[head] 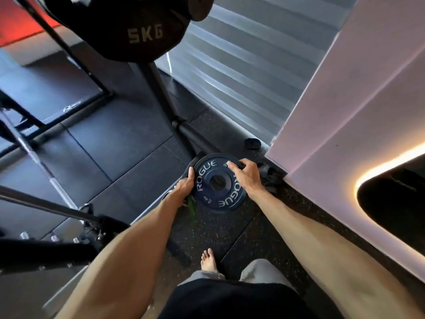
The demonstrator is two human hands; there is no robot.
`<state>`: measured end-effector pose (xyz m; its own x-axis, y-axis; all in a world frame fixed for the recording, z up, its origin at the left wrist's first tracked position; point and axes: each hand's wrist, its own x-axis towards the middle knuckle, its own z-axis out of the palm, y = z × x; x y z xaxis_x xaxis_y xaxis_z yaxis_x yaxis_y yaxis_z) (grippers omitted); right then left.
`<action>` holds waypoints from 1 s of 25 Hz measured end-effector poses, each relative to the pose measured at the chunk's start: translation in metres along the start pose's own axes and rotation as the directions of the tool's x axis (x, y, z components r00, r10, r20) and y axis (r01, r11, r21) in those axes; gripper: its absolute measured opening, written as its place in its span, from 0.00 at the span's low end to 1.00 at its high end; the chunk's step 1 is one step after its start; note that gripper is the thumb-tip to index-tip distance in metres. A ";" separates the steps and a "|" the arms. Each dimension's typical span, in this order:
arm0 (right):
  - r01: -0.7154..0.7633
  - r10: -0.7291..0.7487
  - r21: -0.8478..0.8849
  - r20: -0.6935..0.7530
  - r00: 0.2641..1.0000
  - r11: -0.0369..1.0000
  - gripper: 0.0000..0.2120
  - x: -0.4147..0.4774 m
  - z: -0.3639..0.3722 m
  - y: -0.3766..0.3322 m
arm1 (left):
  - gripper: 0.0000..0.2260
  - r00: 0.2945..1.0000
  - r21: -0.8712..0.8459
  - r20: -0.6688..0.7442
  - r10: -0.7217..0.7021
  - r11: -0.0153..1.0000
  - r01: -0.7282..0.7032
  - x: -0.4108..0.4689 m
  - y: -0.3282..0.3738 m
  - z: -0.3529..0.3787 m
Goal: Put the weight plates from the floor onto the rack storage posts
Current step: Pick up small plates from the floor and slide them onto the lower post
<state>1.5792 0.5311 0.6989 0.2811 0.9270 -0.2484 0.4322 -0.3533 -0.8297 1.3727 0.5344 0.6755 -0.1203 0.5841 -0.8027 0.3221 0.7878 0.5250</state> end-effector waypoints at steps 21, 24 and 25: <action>0.560 -0.441 -0.018 0.597 0.671 0.828 0.09 0.168 0.004 -0.027 | 0.50 0.955 -0.617 -0.234 -0.181 0.787 -0.002 0.053 0.022 0.085; 0.592 -0.482 0.004 0.584 0.653 0.806 0.09 0.167 0.005 -0.025 | 0.39 0.953 -0.621 -0.238 -0.186 0.784 -0.002 0.029 0.038 0.086; 0.603 -0.497 0.016 0.583 0.642 0.797 0.08 0.167 0.006 -0.024 | 0.39 0.955 -0.601 -0.230 -0.188 0.799 0.013 0.028 0.037 0.086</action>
<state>1.6105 0.6954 0.6743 -0.5345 0.8443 -0.0384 0.5005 0.2796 -0.8194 1.4624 0.5625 0.6482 -0.3910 0.4545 -0.8004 -0.3087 0.7545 0.5792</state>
